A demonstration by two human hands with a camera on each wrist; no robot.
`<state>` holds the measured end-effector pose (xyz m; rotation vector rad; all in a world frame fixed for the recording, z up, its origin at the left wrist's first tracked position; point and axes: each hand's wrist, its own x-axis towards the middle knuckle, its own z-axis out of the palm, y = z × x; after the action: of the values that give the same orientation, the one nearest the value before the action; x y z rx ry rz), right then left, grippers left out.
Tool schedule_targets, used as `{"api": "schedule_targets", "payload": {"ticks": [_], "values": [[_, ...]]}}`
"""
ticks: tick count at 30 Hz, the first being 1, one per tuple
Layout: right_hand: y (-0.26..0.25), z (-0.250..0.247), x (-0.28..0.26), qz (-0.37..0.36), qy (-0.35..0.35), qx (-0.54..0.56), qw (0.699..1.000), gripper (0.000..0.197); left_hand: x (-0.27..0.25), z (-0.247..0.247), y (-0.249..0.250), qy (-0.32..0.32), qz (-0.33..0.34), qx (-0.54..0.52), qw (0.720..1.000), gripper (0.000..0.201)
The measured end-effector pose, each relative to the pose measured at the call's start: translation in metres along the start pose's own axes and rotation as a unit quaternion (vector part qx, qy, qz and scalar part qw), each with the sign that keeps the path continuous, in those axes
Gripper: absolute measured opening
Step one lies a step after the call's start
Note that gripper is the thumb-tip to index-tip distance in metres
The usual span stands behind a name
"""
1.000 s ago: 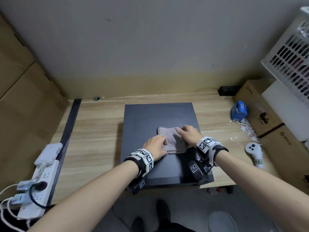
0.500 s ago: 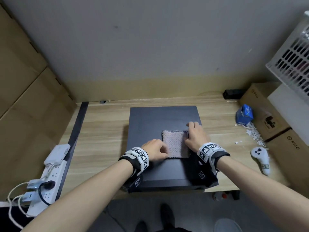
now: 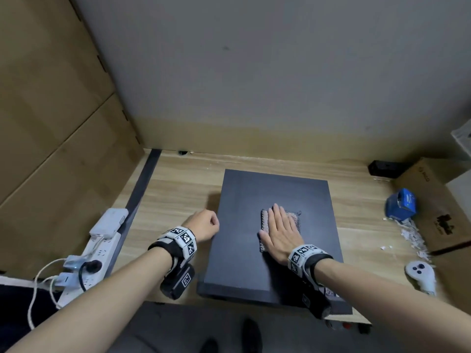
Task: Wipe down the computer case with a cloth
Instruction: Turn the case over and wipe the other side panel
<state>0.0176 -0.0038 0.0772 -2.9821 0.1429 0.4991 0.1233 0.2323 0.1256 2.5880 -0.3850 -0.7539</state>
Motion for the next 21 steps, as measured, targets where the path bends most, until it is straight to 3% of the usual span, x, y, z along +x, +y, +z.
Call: {"api": "schedule_targets", "payload": {"ticks": [2, 5, 9, 12, 15, 18, 21], "values": [[-0.009, -0.002, 0.010, -0.021, -0.009, -0.004, 1.000, 0.090, -0.001, 0.001, -0.006, -0.011, -0.017, -0.009, 1.000, 0.003], [-0.027, -0.003, 0.023, -0.068, -0.011, -0.025, 0.997, 0.087, -0.002, 0.008, -0.012, -0.031, -0.018, -0.034, 0.999, 0.023], [-0.038, -0.011, 0.020, -0.156, 0.013, -0.039, 0.987, 0.077, 0.001, 0.017, -0.014, -0.033, -0.029, -0.039, 0.998, 0.035], [-0.024, -0.007, 0.006, -0.197, 0.038, -0.047, 0.979, 0.073, 0.007, 0.011, -0.009, -0.030, -0.025, 0.020, 0.999, 0.045], [-0.002, -0.001, -0.003, -0.168, 0.034, -0.049, 0.984, 0.068, 0.012, 0.001, 0.010, -0.011, 0.032, 0.170, 0.985, 0.081], [0.027, -0.003, -0.005, -0.086, 0.035, -0.034, 0.995, 0.070, 0.021, -0.001, 0.031, -0.037, 0.090, 0.274, 0.957, 0.121], [0.075, 0.005, -0.012, 0.015, 0.027, -0.021, 0.999, 0.089, 0.023, 0.005, 0.050, -0.076, 0.112, 0.278, 0.951, 0.131]]}}
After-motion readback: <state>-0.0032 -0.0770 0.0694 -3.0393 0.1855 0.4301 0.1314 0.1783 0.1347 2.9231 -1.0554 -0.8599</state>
